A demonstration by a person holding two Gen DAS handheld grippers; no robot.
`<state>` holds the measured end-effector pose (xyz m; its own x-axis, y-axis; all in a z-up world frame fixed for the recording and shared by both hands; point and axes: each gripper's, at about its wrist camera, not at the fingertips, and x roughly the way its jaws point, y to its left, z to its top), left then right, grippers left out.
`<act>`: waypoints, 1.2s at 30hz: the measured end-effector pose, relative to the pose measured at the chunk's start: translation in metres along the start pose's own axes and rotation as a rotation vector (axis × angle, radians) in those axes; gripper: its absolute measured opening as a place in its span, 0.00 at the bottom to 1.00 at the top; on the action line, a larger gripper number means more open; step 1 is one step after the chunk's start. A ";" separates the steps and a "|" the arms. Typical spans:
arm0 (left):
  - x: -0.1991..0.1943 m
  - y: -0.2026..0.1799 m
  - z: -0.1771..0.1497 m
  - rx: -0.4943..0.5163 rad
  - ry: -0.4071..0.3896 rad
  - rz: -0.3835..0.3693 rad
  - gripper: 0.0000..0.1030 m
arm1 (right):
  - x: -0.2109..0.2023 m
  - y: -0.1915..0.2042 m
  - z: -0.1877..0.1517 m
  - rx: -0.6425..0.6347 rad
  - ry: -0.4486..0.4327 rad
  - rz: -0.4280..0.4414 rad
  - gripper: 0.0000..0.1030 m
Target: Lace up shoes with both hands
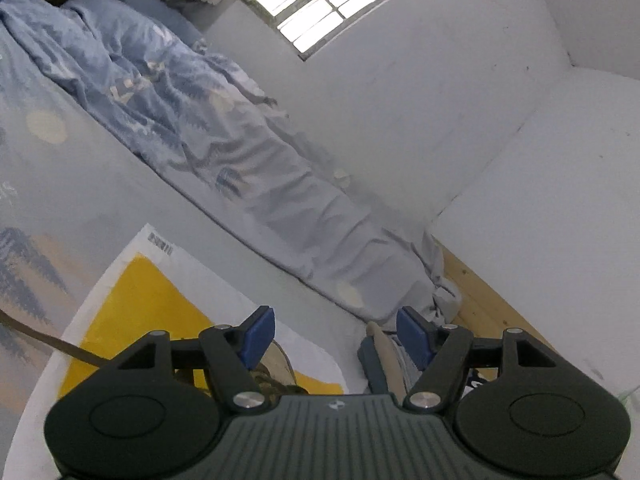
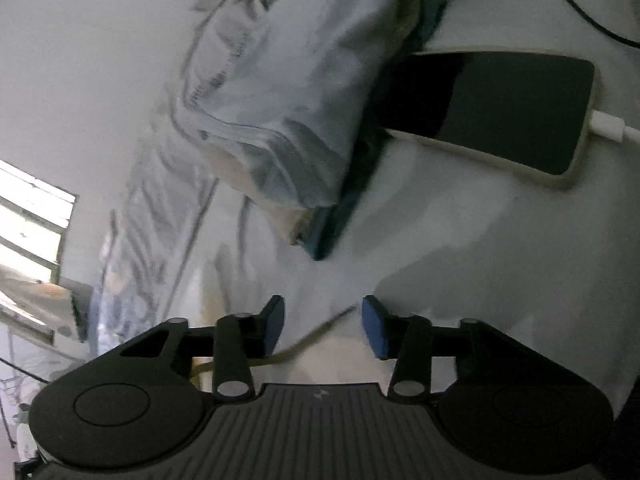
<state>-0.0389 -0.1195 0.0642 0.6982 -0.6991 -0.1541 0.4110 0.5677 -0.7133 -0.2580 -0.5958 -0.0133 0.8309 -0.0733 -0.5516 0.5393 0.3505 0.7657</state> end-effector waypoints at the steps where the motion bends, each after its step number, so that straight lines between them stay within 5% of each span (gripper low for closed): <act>1: 0.002 0.000 0.000 -0.003 0.003 0.001 0.64 | 0.001 -0.001 -0.001 0.005 -0.001 -0.003 0.40; 17: 0.004 0.001 -0.005 -0.027 0.042 -0.021 0.64 | 0.019 0.007 -0.004 -0.046 -0.026 -0.055 0.31; 21: 0.004 0.002 -0.005 -0.027 0.044 -0.023 0.64 | 0.017 0.004 -0.001 -0.021 -0.028 -0.072 0.14; 28: 0.008 0.000 -0.006 -0.019 0.081 -0.049 0.64 | 0.015 0.022 -0.003 -0.132 -0.059 -0.058 0.04; 32: 0.013 -0.009 -0.009 0.050 0.133 -0.080 0.64 | 0.009 0.051 -0.010 -0.294 -0.099 -0.002 0.02; 36: 0.017 -0.035 -0.022 0.261 0.187 -0.115 0.64 | 0.002 0.080 -0.018 -0.445 -0.126 0.061 0.02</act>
<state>-0.0546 -0.1610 0.0717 0.5292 -0.8188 -0.2227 0.6336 0.5559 -0.5381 -0.2162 -0.5516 0.0409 0.8842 -0.1439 -0.4443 0.4008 0.7221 0.5639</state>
